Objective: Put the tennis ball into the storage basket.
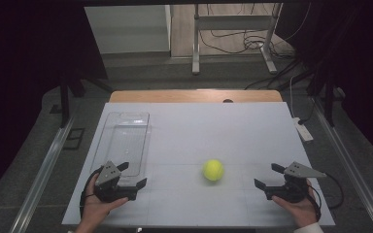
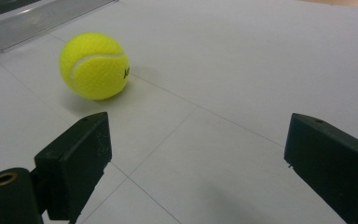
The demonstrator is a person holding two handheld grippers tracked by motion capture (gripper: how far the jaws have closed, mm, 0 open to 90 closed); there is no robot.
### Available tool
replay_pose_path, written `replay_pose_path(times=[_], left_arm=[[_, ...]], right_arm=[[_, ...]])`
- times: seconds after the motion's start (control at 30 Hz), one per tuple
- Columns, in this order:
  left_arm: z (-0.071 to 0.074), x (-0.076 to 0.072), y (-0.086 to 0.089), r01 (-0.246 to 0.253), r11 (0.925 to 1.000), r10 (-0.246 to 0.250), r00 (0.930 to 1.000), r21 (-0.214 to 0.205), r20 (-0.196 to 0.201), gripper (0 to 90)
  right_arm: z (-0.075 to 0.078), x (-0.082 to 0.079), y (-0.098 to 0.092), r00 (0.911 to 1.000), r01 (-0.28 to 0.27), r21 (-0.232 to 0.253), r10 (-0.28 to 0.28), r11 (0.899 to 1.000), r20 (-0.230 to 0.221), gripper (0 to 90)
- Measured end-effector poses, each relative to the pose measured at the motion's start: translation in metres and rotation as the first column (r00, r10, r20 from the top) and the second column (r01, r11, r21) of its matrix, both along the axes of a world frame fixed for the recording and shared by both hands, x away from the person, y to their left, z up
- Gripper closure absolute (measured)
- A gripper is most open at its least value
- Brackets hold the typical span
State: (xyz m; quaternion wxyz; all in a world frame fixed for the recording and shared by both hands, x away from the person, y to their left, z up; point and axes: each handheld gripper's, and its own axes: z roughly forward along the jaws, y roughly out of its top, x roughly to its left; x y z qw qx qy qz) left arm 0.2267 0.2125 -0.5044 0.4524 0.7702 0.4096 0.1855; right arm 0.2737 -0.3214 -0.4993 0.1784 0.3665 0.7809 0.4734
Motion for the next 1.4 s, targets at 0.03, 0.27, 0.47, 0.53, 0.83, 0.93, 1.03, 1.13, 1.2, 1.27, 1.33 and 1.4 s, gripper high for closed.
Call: replay_pose_path(times=[0.03,0.27,0.47,0.53,0.83,0.93,1.03,1.13,1.2,1.27,1.33,1.4], left_arm=[[0.000,0.000,0.000,0.000,1.0000,0.000,1.0000,0.002,0.001,11.7],[0.000,-0.001,0.000,-0.002,1.0000,0.002,1.0000,0.002,0.002,11.5],[0.000,-0.001,0.000,-0.003,1.0000,0.003,1.0000,0.002,0.000,11.4],[0.000,0.000,0.000,-0.004,1.0000,0.004,1.0000,0.002,0.001,11.2],[0.002,0.000,0.001,-0.015,0.9999,0.015,0.9997,-0.006,-0.020,10.4],[0.002,0.000,0.000,-0.012,0.9999,0.012,0.9997,-0.004,-0.021,9.8],[0.004,0.000,-0.002,-0.008,0.9999,0.009,0.9998,0.006,-0.020,9.1],[0.006,0.000,-0.002,-0.007,1.0000,0.007,0.9996,0.004,-0.026,8.5],[0.008,0.001,-0.003,-0.009,0.9999,0.009,0.9994,0.007,-0.033,8.1],[0.011,0.002,-0.003,-0.010,0.9999,0.011,0.9992,0.013,-0.038,7.9],[0.013,0.002,-0.003,-0.009,0.9999,0.009,0.9991,0.013,-0.042,7.9],[0.015,0.003,-0.003,-0.007,0.9999,0.008,0.9988,0.009,-0.049,8.0]], right_arm=[[0.000,0.000,0.000,1.0000,0.001,0.001,-0.001,1.000,-0.003,7.9],[0.000,-0.001,-0.001,1.0000,0.004,0.001,-0.004,1.000,0.000,7.9],[0.000,0.000,-0.001,1.0000,0.004,0.001,-0.004,1.000,-0.004,8.0],[0.000,0.000,-0.001,1.0000,0.005,0.004,-0.005,1.000,-0.004,8.0],[0.000,-0.001,-0.002,0.9999,0.010,0.012,-0.010,1.000,-0.005,8.0],[0.000,0.000,-0.002,1.0000,0.005,0.014,-0.005,1.000,-0.004,8.0],[0.000,0.000,-0.003,0.9999,0.008,0.019,-0.008,1.000,-0.008,8.0],[0.000,0.000,-0.003,1.0000,0.005,0.024,-0.004,1.000,-0.006,8.0],[0.000,0.000,-0.003,1.0000,0.001,0.025,-0.001,1.000,-0.003,8.0],[0.001,0.000,-0.003,1.0000,-0.002,0.026,0.002,1.000,-0.001,8.1],[0.001,0.000,-0.004,1.0000,-0.002,0.026,0.002,1.000,0.001,8.0],[0.001,-0.001,-0.004,1.0000,-0.001,0.026,0.001,1.000,0.002,8.1]])
